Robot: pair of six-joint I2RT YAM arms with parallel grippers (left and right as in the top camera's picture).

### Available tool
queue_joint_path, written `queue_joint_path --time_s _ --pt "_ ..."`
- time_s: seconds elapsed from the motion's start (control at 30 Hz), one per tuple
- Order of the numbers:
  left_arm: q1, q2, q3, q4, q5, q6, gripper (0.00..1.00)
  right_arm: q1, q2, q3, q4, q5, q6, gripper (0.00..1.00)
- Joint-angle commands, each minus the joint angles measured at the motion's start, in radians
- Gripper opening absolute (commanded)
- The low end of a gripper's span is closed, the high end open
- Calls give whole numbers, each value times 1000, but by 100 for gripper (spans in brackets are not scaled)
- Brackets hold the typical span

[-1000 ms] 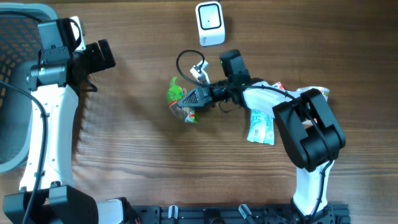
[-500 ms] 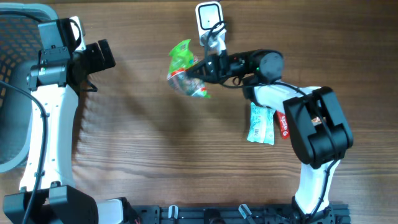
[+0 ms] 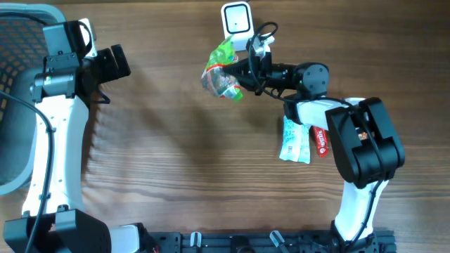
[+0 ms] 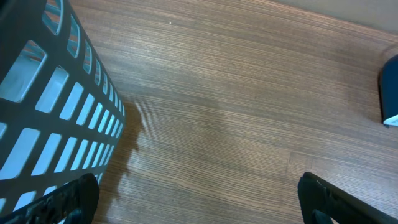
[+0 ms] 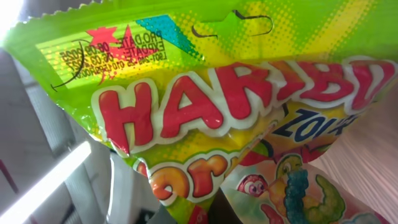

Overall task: Scan the item barcode
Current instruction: 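Hold the Haribo bag up in front of the scanner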

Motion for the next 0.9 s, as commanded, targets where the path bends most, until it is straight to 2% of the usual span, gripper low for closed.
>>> queue_joint_path --time_s 0.0,0.23,0.4,0.87 --pt "8 -9 8 2 8 16 100 -5 -55 6 76 95 19 4" --pt "8 -9 8 2 8 16 100 -26 -352 5 76 129 20 4" --pt "8 -9 8 2 8 16 100 -50 -474 3 75 184 20 4" --pt "8 -9 8 2 8 16 100 -65 -496 3 75 214 19 4"
